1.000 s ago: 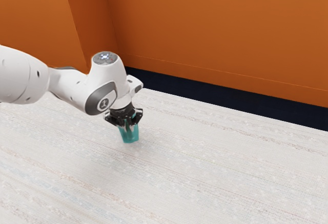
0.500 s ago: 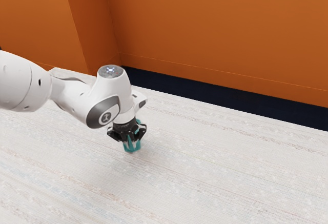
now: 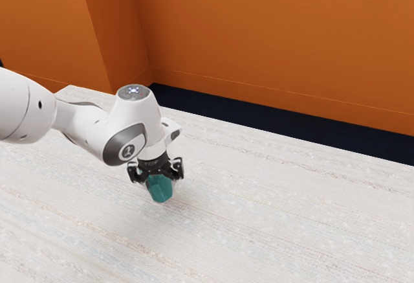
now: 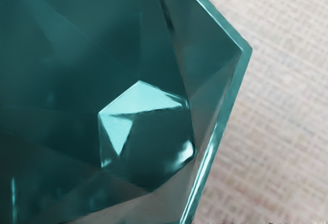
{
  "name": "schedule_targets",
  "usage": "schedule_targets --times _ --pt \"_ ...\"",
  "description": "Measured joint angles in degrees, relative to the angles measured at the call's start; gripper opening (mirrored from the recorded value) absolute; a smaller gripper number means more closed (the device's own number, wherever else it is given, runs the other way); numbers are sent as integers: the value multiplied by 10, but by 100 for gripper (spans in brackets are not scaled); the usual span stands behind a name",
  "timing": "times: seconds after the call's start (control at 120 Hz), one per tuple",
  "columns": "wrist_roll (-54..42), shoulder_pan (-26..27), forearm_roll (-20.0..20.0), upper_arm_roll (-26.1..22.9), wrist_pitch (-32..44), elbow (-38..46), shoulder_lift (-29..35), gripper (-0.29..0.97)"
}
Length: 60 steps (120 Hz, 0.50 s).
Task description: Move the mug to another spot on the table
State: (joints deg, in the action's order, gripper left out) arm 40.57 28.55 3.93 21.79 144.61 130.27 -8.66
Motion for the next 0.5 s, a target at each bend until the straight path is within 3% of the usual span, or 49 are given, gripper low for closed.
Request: schedule_targets --times 0.4,0.5 --pt "-8 0 -1 0 -3 -1 7 65" --pt "-9 2 4 -2 -44 -2 77 66"
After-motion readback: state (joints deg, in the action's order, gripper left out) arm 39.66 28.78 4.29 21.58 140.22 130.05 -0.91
